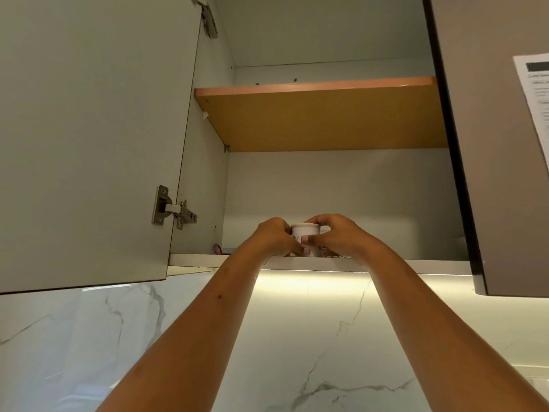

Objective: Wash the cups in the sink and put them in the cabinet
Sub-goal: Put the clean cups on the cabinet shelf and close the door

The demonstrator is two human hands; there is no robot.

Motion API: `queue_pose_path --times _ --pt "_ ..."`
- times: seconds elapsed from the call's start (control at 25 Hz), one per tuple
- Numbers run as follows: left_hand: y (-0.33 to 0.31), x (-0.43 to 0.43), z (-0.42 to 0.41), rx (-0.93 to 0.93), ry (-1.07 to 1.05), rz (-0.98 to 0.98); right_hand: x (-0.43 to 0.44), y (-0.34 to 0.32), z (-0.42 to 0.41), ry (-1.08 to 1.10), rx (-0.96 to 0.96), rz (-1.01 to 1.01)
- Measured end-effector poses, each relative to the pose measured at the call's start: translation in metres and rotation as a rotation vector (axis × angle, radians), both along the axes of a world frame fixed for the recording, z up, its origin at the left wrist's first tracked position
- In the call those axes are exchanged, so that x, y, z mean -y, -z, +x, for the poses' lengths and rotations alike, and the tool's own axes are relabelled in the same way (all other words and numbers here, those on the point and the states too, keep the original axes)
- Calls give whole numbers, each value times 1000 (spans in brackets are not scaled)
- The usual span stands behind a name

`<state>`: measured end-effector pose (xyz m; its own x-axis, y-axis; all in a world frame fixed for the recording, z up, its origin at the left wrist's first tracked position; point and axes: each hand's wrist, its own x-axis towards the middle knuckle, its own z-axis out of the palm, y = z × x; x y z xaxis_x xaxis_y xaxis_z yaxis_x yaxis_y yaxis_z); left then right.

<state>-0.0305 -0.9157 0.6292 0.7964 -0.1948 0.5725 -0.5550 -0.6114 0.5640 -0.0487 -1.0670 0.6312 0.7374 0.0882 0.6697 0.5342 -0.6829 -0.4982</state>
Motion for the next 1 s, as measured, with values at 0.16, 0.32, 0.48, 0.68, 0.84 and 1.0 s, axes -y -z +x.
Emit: queue_pose_path --times 0.16,0.32,0.48,0.68,0.84,1.0 --pt "-1 -5 10 -5 -35 62 -1 0 4 110 79 -141" --pt "6 -6 -1 121 -64 -34 -3 1 4 212 116 -213" --pt "35 -21 -25 438 5 -136 -6 4 1 228 113 -190" --pt "57 -97 -53 613 -190 -137 -11 6 -7 224 161 -144" --pt "42 -148 -106 722 -400 -68 -59 21 -20 157 525 -30" --pt "26 -180 -179 876 -591 -74 -165 32 -65 -119 627 -101"
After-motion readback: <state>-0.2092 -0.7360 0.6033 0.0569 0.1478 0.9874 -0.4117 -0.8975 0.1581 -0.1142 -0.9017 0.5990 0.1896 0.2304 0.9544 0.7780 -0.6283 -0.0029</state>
